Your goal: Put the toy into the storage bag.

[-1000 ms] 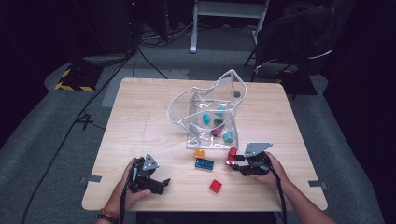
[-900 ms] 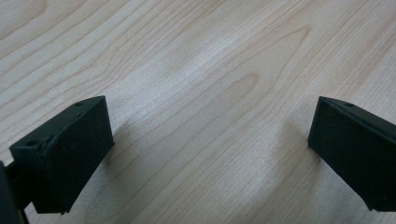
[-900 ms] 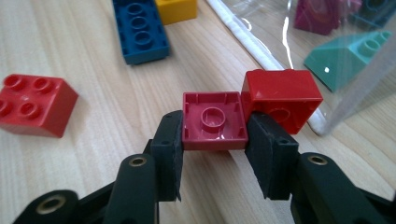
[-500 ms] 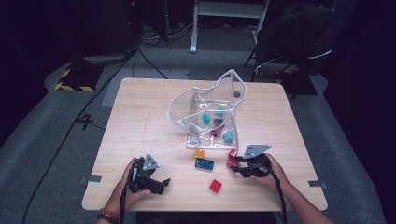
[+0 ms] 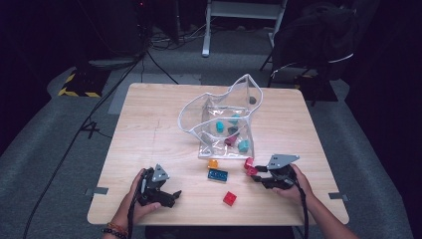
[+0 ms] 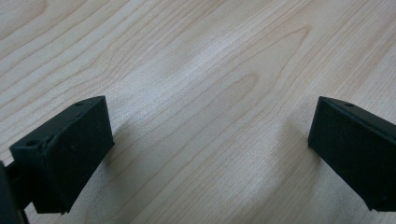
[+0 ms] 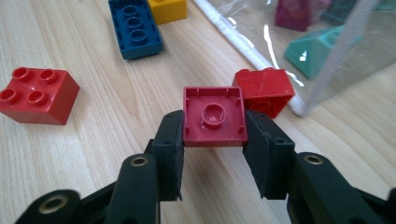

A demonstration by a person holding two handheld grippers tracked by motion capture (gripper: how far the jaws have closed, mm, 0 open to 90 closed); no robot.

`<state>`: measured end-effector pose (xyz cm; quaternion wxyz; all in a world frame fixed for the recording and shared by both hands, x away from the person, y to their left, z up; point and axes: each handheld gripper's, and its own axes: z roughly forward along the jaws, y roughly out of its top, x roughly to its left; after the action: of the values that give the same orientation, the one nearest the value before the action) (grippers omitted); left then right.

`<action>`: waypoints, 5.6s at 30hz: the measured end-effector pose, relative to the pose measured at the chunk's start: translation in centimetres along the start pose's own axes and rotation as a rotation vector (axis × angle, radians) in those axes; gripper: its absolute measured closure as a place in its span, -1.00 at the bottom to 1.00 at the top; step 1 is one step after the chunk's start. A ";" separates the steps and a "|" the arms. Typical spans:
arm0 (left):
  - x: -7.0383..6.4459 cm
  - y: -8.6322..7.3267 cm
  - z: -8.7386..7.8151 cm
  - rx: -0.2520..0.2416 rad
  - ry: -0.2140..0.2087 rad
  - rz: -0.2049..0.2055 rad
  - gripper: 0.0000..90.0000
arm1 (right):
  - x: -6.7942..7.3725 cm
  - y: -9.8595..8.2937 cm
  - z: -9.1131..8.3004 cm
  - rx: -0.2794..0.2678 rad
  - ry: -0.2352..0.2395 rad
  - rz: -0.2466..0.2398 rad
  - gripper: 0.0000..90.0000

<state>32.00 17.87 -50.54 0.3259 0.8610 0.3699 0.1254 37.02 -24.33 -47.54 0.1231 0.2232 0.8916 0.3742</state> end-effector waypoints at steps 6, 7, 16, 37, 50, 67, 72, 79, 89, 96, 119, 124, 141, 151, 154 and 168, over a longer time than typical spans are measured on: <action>0.0 0.0 0.0 0.000 0.000 0.000 -1.00 | -0.8 -0.1 -2.3 -0.050 -0.018 0.028 0.32; 0.0 0.0 0.0 0.000 0.000 0.000 -1.00 | -0.9 -0.1 -2.7 -0.059 -0.023 0.032 0.32; 0.0 0.0 0.0 0.000 0.000 0.000 -1.00 | -2.3 1.2 -6.0 -0.157 -0.066 0.065 0.32; 0.0 0.0 0.0 0.000 0.000 0.000 -1.00 | -5.0 7.6 -9.8 -0.302 -0.172 0.048 0.32; 0.0 0.0 0.0 0.000 0.000 0.000 -1.00 | -5.6 12.0 -11.0 -0.353 -0.201 0.013 0.32; 0.0 0.0 0.0 0.000 0.000 0.000 -1.00 | -5.5 16.3 -8.4 -0.341 -0.192 -0.012 0.32; 0.0 0.0 0.0 0.000 0.000 0.000 -1.00 | -5.6 17.2 -7.1 -0.325 -0.192 -0.009 0.32; 0.0 0.0 0.0 0.001 -0.001 0.000 -1.00 | -5.7 18.4 -5.2 -0.290 -0.197 -0.008 0.32; 0.0 0.0 0.0 0.000 0.000 0.000 -1.00 | -5.9 19.0 -3.4 -0.248 -0.209 -0.002 0.32; 0.0 0.0 0.0 0.000 0.000 0.000 -1.00 | -6.0 18.9 -3.1 -0.243 -0.213 0.019 0.27; 0.0 0.0 0.0 0.000 0.000 0.000 -1.00 | -4.6 15.0 -8.0 -0.311 -0.228 0.016 0.01; 0.0 0.0 0.0 0.000 0.000 0.000 -1.00 | -4.2 12.9 -8.5 -0.307 -0.230 0.010 0.00; 0.0 0.0 0.0 0.000 0.000 0.000 -1.00 | -2.2 6.0 -5.1 -0.213 -0.178 0.031 -0.07; 0.0 0.0 0.0 0.000 0.000 0.000 -1.00 | -1.6 2.7 -0.8 -0.109 -0.130 0.051 -0.09; 0.0 0.0 0.0 0.000 0.000 0.000 -1.00 | -1.7 1.8 0.5 -0.078 -0.133 0.054 -0.10; 0.0 0.0 0.0 0.000 0.000 0.000 -1.00 | -1.9 0.5 3.6 -0.030 -0.091 0.087 -0.08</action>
<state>32.00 17.87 -50.54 0.3261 0.8609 0.3700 0.1253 40.24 -22.73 -49.58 0.1505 0.2765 0.8689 0.3819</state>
